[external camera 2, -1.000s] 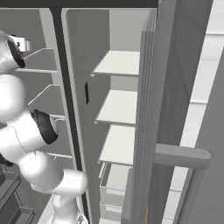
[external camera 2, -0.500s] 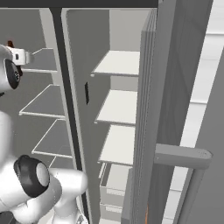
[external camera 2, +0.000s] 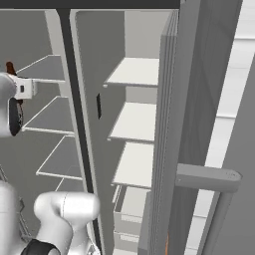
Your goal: Open the fridge, grab two sodas, and place both sodas inside the bowl with ice on the dining counter.
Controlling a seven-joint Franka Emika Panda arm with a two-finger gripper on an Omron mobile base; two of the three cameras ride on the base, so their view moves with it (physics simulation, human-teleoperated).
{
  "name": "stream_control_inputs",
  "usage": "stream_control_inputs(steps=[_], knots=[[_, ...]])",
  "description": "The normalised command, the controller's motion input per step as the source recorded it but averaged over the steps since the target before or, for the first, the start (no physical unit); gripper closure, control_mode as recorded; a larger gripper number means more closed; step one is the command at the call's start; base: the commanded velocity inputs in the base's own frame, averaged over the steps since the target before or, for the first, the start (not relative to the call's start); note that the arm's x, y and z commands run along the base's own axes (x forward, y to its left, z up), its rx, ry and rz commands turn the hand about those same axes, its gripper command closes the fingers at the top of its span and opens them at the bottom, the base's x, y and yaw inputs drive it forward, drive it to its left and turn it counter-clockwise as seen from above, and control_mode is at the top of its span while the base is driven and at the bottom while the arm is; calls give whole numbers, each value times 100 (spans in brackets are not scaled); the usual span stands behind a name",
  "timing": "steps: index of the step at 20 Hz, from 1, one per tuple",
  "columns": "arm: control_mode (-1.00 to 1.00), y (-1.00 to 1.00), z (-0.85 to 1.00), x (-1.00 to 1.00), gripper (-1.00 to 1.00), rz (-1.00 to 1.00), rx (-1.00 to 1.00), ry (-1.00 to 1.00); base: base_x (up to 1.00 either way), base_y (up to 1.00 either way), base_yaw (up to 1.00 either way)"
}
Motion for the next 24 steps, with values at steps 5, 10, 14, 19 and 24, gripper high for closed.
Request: stream_control_inputs(steps=[5, 10, 14, 19, 24], knots=[[-100, -29, -9, -90, 100, 3, 0, 5, 0, 0, 0], [-100, -24, 0, -89, 100, 1, 0, 10, 0, 0, 0], [-100, -23, -3, -94, 100, 0, 0, 11, 0, 0, 0], [-100, -28, -16, -93, 100, 0, 0, 9, 0, 0, 0], [-100, -40, -18, -84, 100, 0, 0, 0, 0, 0, 0]])
